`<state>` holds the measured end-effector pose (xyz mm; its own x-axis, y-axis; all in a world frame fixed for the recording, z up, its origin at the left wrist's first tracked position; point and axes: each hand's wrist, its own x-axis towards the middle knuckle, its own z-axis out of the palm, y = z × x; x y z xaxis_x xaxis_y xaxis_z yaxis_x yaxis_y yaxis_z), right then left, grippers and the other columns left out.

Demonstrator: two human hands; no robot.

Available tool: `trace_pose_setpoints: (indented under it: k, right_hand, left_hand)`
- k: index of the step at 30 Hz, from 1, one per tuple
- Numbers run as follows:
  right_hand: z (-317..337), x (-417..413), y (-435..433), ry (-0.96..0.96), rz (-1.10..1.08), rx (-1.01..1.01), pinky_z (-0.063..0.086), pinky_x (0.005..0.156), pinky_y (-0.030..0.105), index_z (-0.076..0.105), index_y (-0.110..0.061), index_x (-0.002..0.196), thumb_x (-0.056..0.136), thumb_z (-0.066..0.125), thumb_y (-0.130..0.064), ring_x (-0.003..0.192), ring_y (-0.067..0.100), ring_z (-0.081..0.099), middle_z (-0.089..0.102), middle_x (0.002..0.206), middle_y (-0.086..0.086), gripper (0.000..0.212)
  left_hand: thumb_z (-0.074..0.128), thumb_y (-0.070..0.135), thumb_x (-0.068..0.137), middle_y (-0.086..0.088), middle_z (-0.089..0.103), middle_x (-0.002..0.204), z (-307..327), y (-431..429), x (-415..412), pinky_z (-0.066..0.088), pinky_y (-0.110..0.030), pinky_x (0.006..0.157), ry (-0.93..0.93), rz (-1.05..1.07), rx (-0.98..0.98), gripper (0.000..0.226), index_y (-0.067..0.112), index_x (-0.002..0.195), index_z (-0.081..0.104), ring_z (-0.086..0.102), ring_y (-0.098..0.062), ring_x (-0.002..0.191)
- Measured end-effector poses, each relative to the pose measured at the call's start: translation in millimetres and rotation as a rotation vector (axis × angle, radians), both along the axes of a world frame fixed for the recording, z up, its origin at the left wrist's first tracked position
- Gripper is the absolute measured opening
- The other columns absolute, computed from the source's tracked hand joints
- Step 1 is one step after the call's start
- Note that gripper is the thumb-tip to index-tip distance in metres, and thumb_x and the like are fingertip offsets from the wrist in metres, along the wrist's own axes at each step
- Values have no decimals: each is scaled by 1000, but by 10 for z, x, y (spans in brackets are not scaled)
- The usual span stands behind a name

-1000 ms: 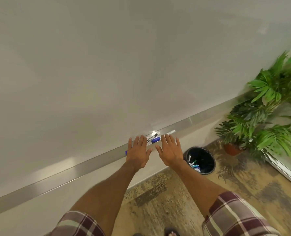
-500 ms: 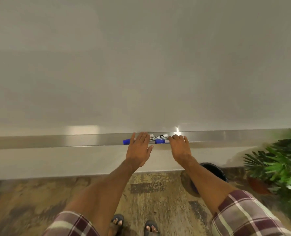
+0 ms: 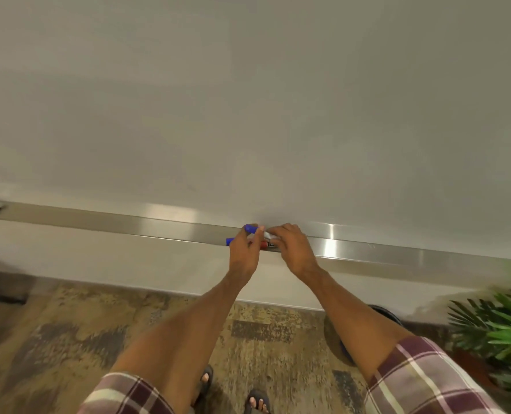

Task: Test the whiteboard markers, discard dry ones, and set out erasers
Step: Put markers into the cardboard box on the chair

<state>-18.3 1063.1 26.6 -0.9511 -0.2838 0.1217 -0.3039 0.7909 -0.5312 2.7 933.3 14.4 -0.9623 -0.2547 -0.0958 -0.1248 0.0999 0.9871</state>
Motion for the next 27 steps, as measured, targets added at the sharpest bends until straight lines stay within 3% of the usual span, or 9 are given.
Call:
trace_pose_setpoints:
  k: [2, 5, 9, 14, 20, 24, 27]
  right_hand:
    - [43, -2, -84, -36, 57, -35, 41, 85, 30, 62, -14, 119, 97, 50, -19, 99, 20, 51, 63, 108, 6, 26]
    - [76, -47, -102, -49, 84, 9, 43, 84, 31, 64, -16, 116, 97, 49, -28, 98, 20, 53, 65, 108, 4, 28]
    - [18, -144, 28, -14, -82, 147, 47, 76, 35, 66, -12, 96, 95, 50, -19, 95, 23, 54, 63, 98, 5, 17]
    - [-43, -135, 133, -58, -109, 276, 46, 74, 36, 59, -7, 95, 86, 51, -6, 95, 30, 55, 60, 99, 11, 12]
    - [-98, -77, 102, -73, -53, 323, 39, 66, 29, 51, -11, 97, 90, 50, -12, 84, 26, 53, 61, 99, 12, 7]
    - [-57, -69, 68, -110, -91, 149, 35, 59, 30, 42, -16, 81, 85, 46, -2, 73, 25, 49, 57, 83, 9, 15]
    - [-20, -140, 1, -190, -133, -121, 39, 57, 30, 50, -16, 76, 77, 48, 9, 69, 24, 53, 58, 74, 4, 25]
  left_hand:
    - [49, 33, 101, -5, 65, 89, 42, -7, -64, 51, -14, 72, -45, 65, 216, 34, 3, 105, 63, 62, -14, 82]
    - [46, 31, 102, -15, 66, 98, 57, -67, -162, 58, -36, 80, -106, 149, 552, 32, 3, 98, 62, 66, -26, 93]
    - [45, 31, 102, -16, 66, 97, 101, -225, -171, 57, -39, 81, -149, 289, 788, 30, 4, 95, 55, 67, -28, 101]
    - [43, 28, 103, -15, 66, 88, 9, -459, -112, 53, -45, 91, -199, 342, 881, 31, 6, 85, 54, 66, -29, 94]
    - [51, 15, 100, -16, 62, 90, -32, -552, -73, 57, -42, 81, -225, 365, 914, 19, 0, 89, 56, 65, -28, 88]
    - [54, 7, 97, -16, 62, 90, 11, -544, -41, 59, -31, 60, -222, 362, 891, 12, -2, 91, 58, 63, -26, 83]
    - [54, 5, 97, -16, 59, 88, 37, -521, -38, 60, -33, 63, -196, 346, 888, 12, -2, 87, 58, 61, -26, 80]
